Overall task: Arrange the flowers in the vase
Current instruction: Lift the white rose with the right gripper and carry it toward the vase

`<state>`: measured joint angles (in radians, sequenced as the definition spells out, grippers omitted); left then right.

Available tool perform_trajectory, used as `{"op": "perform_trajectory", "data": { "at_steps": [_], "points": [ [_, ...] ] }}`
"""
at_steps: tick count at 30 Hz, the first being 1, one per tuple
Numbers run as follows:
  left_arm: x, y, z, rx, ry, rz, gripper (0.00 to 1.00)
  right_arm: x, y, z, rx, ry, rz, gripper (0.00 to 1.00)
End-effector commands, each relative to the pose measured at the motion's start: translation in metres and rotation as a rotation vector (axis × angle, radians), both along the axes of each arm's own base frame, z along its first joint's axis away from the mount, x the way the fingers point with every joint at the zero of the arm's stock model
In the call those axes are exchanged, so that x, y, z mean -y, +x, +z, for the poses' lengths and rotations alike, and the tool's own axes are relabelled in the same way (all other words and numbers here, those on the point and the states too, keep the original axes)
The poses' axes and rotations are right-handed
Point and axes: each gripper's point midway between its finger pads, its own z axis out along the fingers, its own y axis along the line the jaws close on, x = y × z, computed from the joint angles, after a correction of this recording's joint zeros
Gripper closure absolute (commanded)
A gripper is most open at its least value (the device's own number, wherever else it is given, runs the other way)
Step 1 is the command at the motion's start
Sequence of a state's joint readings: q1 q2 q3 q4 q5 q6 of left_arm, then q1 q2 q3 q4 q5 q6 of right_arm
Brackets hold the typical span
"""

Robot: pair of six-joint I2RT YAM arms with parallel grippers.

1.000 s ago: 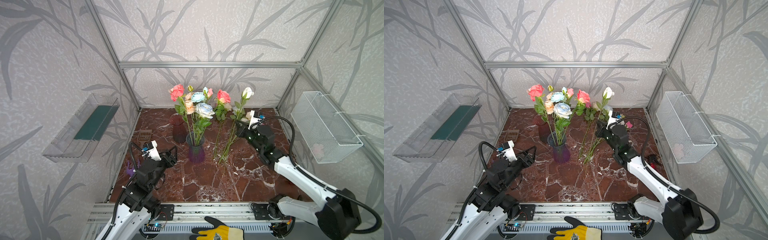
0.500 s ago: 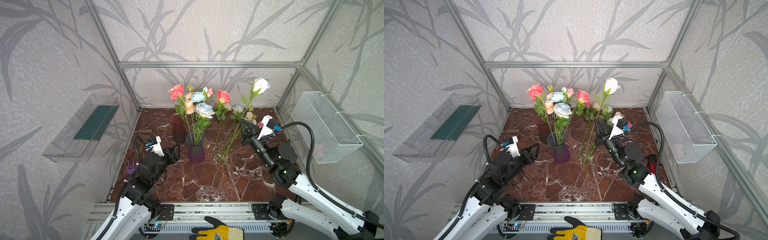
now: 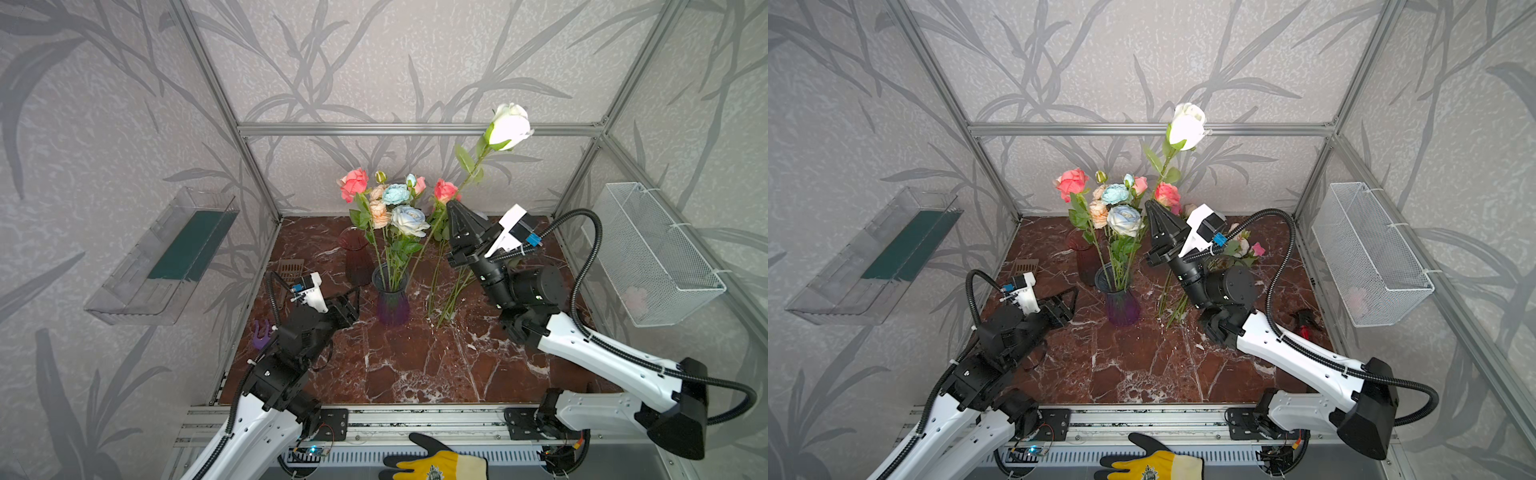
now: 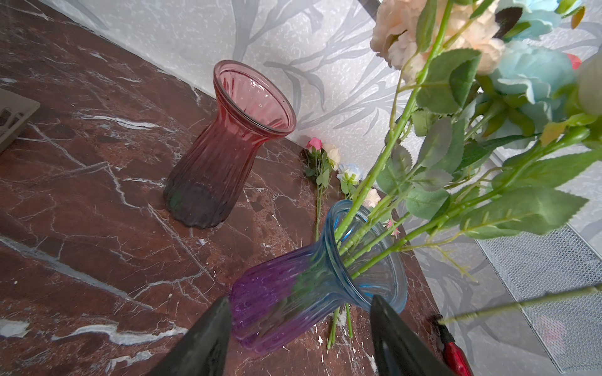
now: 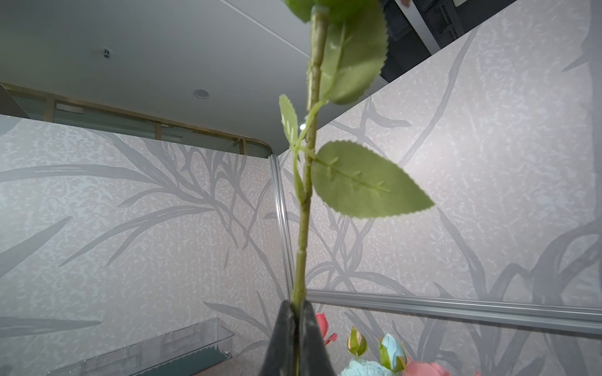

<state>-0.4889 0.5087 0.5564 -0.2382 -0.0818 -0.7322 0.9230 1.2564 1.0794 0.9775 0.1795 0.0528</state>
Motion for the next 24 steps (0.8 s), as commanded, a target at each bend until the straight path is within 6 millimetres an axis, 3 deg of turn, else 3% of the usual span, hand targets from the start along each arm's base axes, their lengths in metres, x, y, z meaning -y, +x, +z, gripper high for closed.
{"op": "perform_trajectory", "data": {
  "at_steps": [1,13,24],
  "points": [
    [-0.005,0.000,0.004,0.020,0.010,0.019,0.31,0.012,-0.001,0.022,0.076,0.083,-0.076,1.00],
    [-0.007,0.000,0.009,0.051,0.010,0.029,0.30,-0.014,0.031,-0.017,0.017,-0.001,-0.106,1.00],
    [-0.008,0.002,-0.001,0.036,0.023,0.036,0.29,-0.028,0.056,-0.109,-0.184,-0.133,-0.122,1.00]
  ]
}}
